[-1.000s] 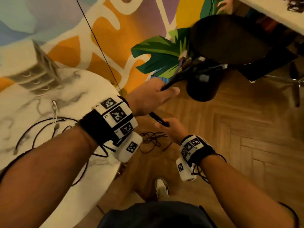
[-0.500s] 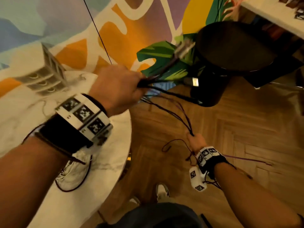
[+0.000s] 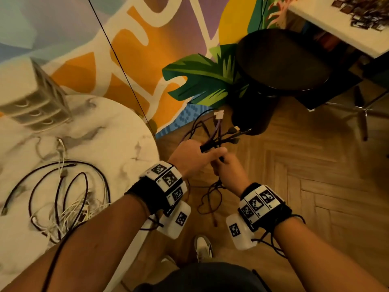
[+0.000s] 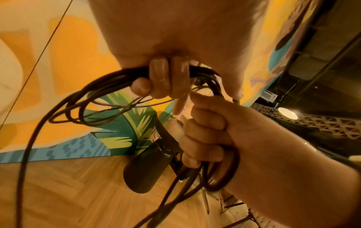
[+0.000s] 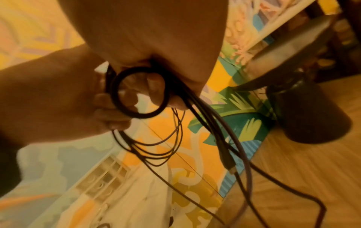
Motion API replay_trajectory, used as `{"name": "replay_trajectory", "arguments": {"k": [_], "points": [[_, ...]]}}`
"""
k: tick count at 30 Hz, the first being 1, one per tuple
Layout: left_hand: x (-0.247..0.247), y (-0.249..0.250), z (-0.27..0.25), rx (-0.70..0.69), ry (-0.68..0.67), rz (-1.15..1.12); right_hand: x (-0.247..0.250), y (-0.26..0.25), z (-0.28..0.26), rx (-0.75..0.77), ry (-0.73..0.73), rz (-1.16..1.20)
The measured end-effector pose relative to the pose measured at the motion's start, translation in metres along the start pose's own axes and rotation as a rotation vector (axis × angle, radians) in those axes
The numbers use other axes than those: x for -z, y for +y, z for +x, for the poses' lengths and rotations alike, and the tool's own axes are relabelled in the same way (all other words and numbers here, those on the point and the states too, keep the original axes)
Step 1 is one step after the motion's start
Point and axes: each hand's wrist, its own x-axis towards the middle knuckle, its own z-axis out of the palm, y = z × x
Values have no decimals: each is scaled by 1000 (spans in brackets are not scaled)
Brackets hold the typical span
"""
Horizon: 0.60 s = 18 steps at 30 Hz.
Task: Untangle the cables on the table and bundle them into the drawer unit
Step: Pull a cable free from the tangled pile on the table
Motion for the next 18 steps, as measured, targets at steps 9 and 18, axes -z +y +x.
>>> {"name": "replay_trajectory", "arguments": {"k": [9, 18], "points": [[14, -1, 16, 41, 238, -51, -14, 26, 3, 118, -136, -176], [35, -10, 20, 140, 400, -60, 6, 90, 6, 44, 136, -428]]}}
